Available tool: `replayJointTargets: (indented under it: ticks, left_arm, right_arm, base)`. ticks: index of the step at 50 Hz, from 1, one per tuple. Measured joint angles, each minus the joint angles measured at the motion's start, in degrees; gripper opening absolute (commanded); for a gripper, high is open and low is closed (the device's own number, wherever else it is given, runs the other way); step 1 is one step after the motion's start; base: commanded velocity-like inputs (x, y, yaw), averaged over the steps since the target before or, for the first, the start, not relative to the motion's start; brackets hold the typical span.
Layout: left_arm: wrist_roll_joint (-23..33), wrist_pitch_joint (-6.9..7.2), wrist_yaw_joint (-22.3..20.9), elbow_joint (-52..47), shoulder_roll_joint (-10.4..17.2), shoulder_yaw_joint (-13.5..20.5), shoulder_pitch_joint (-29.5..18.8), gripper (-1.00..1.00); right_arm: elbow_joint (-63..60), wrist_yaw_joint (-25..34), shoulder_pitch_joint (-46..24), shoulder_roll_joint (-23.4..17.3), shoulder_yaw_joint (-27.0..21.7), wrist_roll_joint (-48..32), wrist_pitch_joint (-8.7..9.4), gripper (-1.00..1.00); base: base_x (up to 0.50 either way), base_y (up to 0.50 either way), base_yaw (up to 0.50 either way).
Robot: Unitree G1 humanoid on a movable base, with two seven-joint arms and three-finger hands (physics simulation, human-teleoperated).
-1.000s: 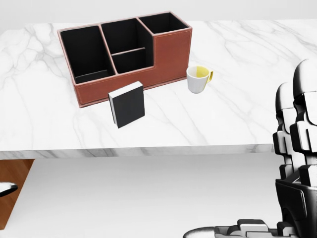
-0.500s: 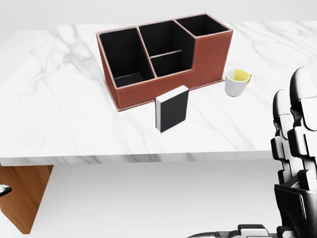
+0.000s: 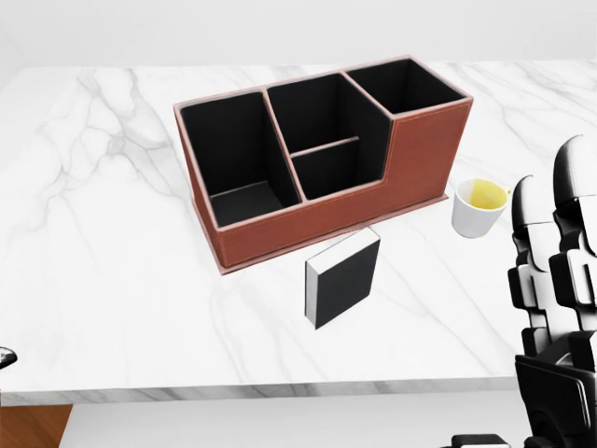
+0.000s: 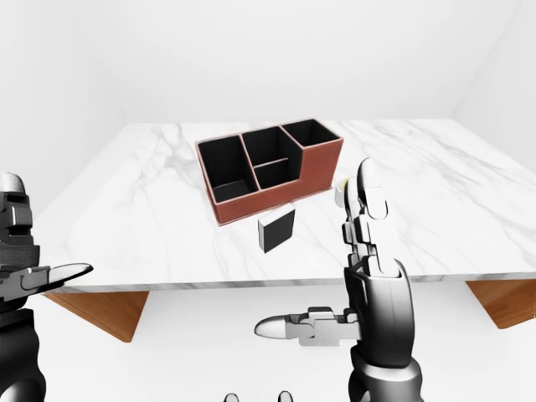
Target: Pick up the book and place it in the front compartment of the caddy.
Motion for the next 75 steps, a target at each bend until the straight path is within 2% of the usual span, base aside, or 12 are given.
replayJointTargets:
  ticks: [15,54,64,71,75]
  left_arm:
    - [-0.16,0.00,-0.22,-0.28,0.01,0.38,-0.02,1.00]
    - [0.16,0.00,-1.52,1.67,-0.55,0.34,0.95,1.00]
    - [0.02,0.00,-1.37,1.50,-0.27,0.43,0.79,1.00]
    - [-0.32,0.00,-1.34,0.78,-0.09,0.82,0.67,1.00]
    - [-0.41,0.00,-1.37,0.46,-0.11,0.86,0.68,1.00]
  right_arm:
    - [0.00,-3.64,-0.03,-3.77,1.11,2.47,0.00,1.00]
    - [-0.01,-6.06,1.01,-5.62,2.21,3.74,0.00,1.00]
    - [-0.01,-7.73,0.52,-7.56,1.62,6.13,0.00,1.00]
    - [-0.01,-3.58,1.73,-7.22,-1.58,5.02,0.00,1.00]
    - [-0.01,2.91,2.19,-3.45,-4.59,1.63,0.00,1.00]
  base:
    - [0.50,0.00,0.00]
    - [0.50,0.01,0.00]
    - [0.00,0.00,0.00]
    - [0.00,0.00,0.00]
    - [0.00,0.00,0.00]
